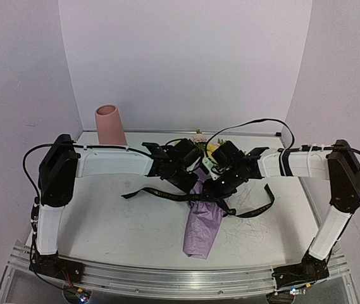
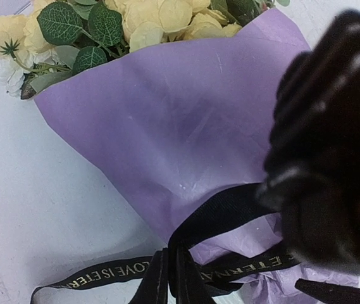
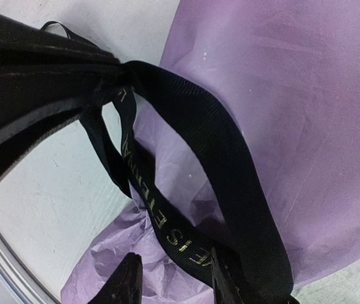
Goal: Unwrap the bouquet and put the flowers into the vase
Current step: Untie the ribbon from the wrapping paper.
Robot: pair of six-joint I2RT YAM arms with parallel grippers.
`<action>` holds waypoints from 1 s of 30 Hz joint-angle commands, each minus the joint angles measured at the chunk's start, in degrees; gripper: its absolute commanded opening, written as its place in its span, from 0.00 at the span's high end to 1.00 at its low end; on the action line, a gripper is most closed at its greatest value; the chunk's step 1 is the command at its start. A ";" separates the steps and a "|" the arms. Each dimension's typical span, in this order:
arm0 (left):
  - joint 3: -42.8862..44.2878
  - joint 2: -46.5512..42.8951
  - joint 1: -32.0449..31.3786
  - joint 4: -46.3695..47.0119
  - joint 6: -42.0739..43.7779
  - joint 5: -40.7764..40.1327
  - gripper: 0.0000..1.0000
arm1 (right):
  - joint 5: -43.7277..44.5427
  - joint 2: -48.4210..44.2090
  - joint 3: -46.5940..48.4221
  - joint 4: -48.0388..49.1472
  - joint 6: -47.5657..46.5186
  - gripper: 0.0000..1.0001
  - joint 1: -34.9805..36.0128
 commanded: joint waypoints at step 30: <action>-0.89 -0.94 1.87 0.96 -6.48 3.96 0.93 | 4.77 -5.63 -4.75 0.33 4.73 0.84 0.31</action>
